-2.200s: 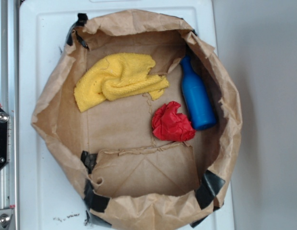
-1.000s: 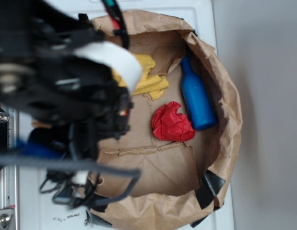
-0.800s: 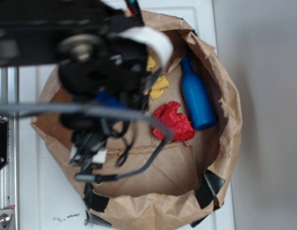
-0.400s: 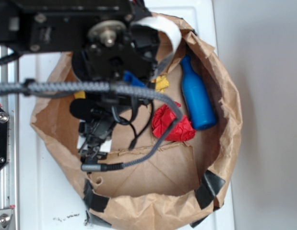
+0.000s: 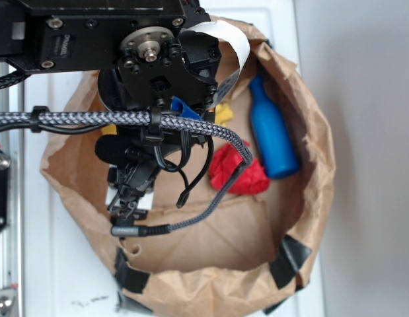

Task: Grab the yellow cloth.

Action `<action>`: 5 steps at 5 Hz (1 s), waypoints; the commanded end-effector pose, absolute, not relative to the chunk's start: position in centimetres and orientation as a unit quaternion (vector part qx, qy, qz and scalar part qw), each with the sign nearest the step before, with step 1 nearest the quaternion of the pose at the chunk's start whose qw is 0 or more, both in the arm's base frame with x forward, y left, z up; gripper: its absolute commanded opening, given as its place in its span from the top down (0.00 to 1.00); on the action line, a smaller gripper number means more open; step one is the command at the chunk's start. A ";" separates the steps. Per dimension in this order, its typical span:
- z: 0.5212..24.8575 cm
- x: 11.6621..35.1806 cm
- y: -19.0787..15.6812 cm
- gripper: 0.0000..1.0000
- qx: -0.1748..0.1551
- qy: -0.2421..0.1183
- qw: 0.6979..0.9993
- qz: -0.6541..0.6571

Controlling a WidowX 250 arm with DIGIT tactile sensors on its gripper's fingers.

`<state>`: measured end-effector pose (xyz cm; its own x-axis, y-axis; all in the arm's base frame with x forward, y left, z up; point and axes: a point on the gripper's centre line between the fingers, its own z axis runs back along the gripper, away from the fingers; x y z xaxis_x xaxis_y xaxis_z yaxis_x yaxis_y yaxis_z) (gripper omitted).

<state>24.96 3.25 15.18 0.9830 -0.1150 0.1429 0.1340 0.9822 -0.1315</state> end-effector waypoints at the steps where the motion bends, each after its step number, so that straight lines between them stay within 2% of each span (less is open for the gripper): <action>1: 16.6 31.6 8.8 0.00 -0.151 -0.104 0.982 -0.040; 2: 16.2 34.7 12.2 0.00 -0.155 -0.144 0.976 -0.045; 3: 17.2 29.9 9.6 0.00 -0.113 -0.214 0.957 -0.158; 4: 16.6 28.0 8.8 0.00 -0.091 -0.242 0.948 -0.188; 5: 16.9 26.7 8.5 0.00 -0.087 -0.254 0.941 -0.206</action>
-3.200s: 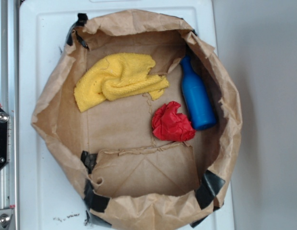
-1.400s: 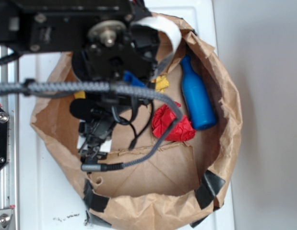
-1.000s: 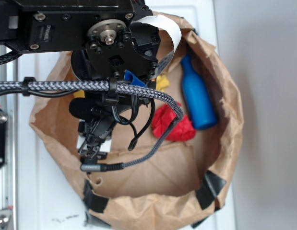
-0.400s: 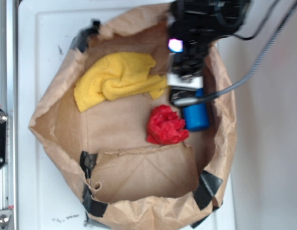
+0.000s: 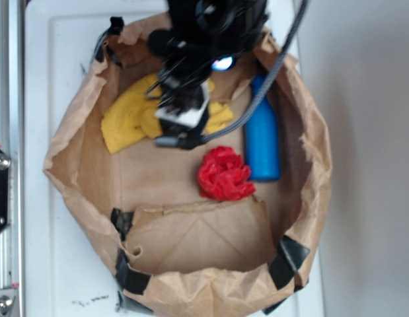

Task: Grab the yellow cloth.

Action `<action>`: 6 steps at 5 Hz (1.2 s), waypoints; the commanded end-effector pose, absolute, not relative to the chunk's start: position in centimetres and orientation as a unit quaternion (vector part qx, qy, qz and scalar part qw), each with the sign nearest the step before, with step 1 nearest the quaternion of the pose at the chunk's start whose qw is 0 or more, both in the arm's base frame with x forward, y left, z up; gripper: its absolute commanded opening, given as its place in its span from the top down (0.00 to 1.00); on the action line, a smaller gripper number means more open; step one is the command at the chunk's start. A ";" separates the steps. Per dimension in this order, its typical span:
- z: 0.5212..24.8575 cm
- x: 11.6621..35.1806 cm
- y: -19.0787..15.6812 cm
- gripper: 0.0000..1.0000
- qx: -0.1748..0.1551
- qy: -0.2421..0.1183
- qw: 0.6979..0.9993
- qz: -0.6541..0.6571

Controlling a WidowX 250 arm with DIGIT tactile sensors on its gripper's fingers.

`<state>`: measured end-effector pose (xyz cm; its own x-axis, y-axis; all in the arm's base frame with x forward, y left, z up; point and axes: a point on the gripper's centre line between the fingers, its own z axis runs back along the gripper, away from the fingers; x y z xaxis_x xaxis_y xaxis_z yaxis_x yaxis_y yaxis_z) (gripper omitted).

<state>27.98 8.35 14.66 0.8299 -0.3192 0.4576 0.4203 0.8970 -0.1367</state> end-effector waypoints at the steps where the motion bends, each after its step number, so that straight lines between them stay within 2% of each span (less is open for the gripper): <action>1: 15.6 27.4 8.8 0.00 -0.064 -0.232 0.952 -0.188; 2: 13.3 29.0 10.0 0.00 -0.047 -0.180 0.970 -0.158; 3: 11.2 31.2 11.8 0.00 -0.024 -0.163 0.977 -0.137; 6: 11.2 31.2 11.8 0.00 -0.024 -0.163 0.977 -0.137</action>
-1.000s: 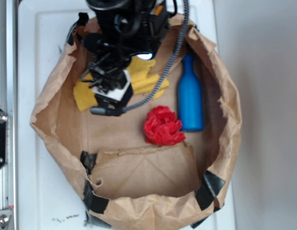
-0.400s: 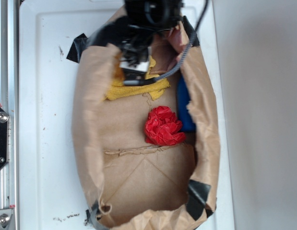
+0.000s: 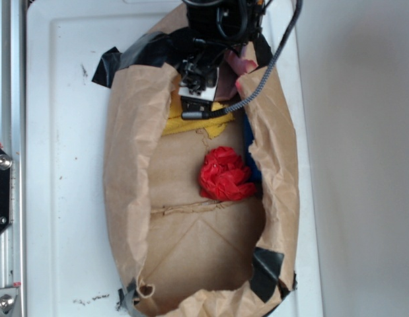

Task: Grab the yellow cloth.

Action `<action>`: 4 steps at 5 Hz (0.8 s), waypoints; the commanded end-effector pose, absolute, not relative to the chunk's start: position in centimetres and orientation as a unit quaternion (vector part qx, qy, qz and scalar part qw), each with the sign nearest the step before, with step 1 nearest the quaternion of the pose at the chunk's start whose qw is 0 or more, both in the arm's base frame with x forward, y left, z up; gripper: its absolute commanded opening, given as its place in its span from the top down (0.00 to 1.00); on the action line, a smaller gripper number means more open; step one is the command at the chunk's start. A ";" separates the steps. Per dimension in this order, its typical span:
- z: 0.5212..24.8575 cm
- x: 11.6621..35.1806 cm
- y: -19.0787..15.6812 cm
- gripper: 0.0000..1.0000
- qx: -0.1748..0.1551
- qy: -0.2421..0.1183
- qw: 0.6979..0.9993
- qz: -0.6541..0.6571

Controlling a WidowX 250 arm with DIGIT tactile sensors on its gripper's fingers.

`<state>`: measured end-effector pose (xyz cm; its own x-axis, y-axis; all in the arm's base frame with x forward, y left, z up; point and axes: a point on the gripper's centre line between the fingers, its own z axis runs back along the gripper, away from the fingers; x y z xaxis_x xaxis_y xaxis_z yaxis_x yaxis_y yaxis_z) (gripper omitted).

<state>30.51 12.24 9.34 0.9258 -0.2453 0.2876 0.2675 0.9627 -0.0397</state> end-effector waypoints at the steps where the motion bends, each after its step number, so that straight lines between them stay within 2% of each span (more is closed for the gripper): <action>1: 15.0 29.3 9.6 0.00 -0.054 -0.170 0.973 -0.148; 2: 17.7 28.6 7.4 0.00 -0.087 -0.170 0.968 -0.162; 3: 18.2 28.7 6.4 0.00 -0.093 -0.177 0.962 -0.184; 4: 14.6 30.2 6.0 0.00 -0.072 -0.174 0.962 -0.195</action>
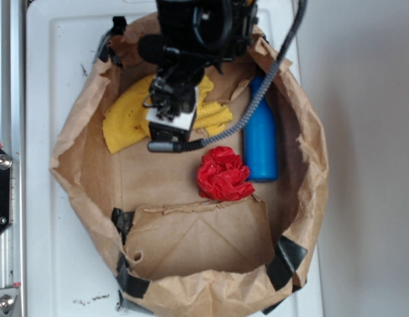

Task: Grab the yellow cloth.

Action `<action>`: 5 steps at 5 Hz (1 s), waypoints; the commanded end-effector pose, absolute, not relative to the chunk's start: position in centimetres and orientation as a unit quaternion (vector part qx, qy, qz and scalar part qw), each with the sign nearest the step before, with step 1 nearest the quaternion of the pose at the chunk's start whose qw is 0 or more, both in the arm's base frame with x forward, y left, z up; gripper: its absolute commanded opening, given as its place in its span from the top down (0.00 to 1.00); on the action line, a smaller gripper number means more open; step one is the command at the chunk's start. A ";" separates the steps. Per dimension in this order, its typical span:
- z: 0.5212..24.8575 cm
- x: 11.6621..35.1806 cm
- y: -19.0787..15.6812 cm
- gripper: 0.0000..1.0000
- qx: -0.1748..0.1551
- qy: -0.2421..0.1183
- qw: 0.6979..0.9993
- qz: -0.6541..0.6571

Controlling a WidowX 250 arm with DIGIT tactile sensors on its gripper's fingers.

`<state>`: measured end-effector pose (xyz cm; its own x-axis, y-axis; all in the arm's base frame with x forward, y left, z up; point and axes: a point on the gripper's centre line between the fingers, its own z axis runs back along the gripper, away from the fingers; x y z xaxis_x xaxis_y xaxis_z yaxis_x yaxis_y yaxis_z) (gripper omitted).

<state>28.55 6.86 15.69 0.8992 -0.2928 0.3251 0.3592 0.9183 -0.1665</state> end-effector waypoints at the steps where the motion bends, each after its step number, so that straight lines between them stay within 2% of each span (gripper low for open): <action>1: 11.2 31.5 6.3 0.00 -0.064 -0.177 0.960 -0.207; 2: 9.1 31.8 7.1 0.00 -0.059 -0.173 0.959 -0.219; 4: 11.3 30.8 8.7 0.00 -0.086 -0.180 0.946 -0.256; 5: 10.6 31.5 9.9 0.00 -0.072 -0.174 0.951 -0.244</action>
<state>30.97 9.38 8.46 0.8342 -0.4435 0.3278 0.4984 0.8607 -0.1040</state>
